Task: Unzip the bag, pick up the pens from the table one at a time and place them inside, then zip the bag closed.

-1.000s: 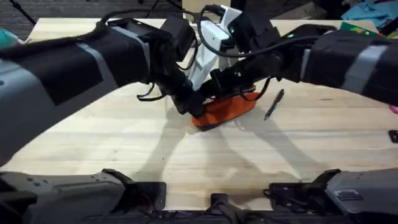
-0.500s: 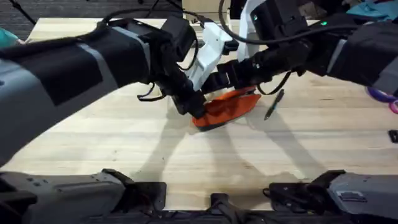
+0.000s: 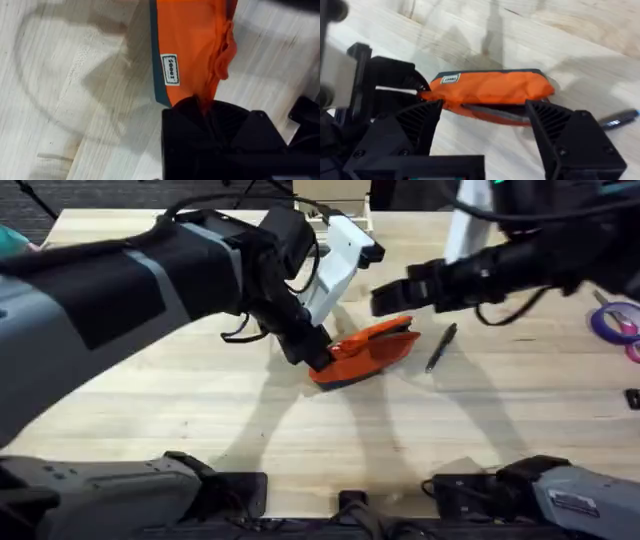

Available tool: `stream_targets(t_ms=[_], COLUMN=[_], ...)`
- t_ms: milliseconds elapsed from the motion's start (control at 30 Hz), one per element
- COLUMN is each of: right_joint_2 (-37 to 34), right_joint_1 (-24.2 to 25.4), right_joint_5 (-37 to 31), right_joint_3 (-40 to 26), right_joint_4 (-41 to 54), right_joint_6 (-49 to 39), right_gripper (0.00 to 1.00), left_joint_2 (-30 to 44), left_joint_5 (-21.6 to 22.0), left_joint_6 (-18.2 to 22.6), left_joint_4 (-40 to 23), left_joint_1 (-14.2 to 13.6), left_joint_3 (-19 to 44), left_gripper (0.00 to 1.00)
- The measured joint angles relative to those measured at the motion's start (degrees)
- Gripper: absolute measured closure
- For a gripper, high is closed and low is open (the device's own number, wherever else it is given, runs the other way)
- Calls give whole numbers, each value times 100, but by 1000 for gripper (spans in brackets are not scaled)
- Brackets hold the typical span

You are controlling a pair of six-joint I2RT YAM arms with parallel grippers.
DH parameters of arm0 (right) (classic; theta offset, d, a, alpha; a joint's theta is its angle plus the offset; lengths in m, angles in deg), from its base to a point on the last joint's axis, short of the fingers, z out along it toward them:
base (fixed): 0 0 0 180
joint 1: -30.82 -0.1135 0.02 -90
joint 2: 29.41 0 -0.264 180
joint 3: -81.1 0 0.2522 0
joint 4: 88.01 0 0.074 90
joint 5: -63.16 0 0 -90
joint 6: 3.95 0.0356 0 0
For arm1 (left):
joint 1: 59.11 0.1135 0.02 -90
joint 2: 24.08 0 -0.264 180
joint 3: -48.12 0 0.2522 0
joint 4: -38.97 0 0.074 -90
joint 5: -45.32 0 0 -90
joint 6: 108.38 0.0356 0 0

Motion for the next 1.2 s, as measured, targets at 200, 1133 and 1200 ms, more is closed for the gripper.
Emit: stream_targets(t_ms=[200,1133,1200], right_joint_2=[648,1193,1191], right_joint_1=[396,634,634], right_joint_5=[-44,-84,-84], right_joint_3=[0,-1213,-1224], right_joint_4=[389,1910,1908], right_joint_6=[-238,-2909,-3230], right_gripper=[4,4,4], left_joint_2=[0,-492,-696], left_joint_5=[-4,-131,-131], left_joint_6=[8,-385,-386], left_joint_4=[2,-9,-90], left_joint_1=[0,81,191], left_joint_3=[0,658,660], left_gripper=[881,8,8])
